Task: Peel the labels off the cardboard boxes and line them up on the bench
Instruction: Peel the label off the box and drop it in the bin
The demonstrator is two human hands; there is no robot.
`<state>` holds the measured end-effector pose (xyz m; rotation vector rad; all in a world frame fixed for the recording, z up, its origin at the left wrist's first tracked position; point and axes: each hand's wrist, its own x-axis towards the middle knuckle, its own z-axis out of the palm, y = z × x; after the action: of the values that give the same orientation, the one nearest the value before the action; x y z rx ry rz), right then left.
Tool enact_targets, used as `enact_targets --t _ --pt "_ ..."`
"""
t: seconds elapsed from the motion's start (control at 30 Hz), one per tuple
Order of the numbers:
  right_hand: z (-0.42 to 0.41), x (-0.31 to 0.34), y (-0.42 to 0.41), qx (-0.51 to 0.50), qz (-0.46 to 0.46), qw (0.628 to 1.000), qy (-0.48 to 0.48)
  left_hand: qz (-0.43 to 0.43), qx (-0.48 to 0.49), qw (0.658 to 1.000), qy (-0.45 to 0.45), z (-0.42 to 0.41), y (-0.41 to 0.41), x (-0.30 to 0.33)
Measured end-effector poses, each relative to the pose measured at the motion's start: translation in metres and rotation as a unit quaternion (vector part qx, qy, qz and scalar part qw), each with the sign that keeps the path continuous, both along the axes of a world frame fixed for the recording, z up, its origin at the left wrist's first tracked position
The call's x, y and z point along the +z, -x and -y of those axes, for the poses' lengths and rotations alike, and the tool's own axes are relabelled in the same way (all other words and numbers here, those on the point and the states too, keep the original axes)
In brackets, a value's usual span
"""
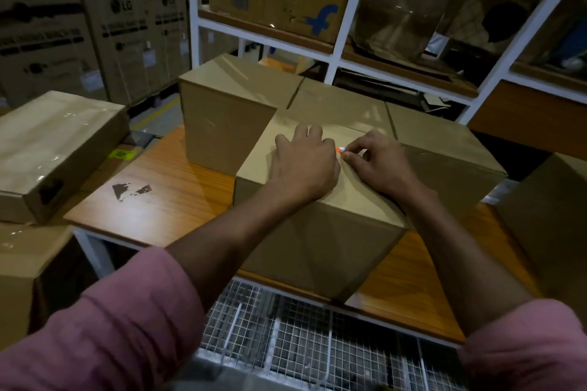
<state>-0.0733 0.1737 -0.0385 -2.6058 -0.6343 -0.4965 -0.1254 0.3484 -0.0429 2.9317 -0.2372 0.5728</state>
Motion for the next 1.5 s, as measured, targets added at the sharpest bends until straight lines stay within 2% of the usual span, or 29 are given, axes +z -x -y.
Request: enact_targets --t 0.23,0.4,0.63,0.87,1.1,1.23,1.4,1.5 --pt "-0.002 -0.002 -0.004 -0.003 0.000 1.000 0.029 -0.018 -0.027 0.999 0.024 -0.003 -0.002 -0.001" --pt "-0.001 -0.002 -0.011 -0.016 -0.003 1.000 -0.020 -0.034 -0.050 0.998 0.035 -0.003 -0.006 -0.005" --pt "-0.001 -0.004 -0.016 -0.032 0.003 0.997 -0.063 -0.079 -0.046 0.996 0.000 -0.002 -0.009 -0.007" --pt "-0.002 -0.003 -0.005 -0.041 0.025 0.990 -0.130 -0.039 -0.030 0.999 0.003 0.001 0.000 -0.001" --pt "0.005 0.000 0.015 -0.053 -0.026 0.954 -0.293 0.072 -0.058 0.994 0.057 -0.001 0.010 0.001" --pt "0.023 -0.006 0.045 -0.064 -0.009 0.941 -0.333 0.135 -0.104 0.982 0.085 0.018 0.016 0.001" --pt "0.075 -0.025 0.102 -0.142 0.041 0.909 -0.390 0.129 -0.187 0.955 0.193 0.087 0.047 -0.008" --pt "0.122 -0.052 0.147 -0.233 0.062 0.881 -0.407 0.119 -0.264 0.931 0.222 0.138 0.075 -0.024"
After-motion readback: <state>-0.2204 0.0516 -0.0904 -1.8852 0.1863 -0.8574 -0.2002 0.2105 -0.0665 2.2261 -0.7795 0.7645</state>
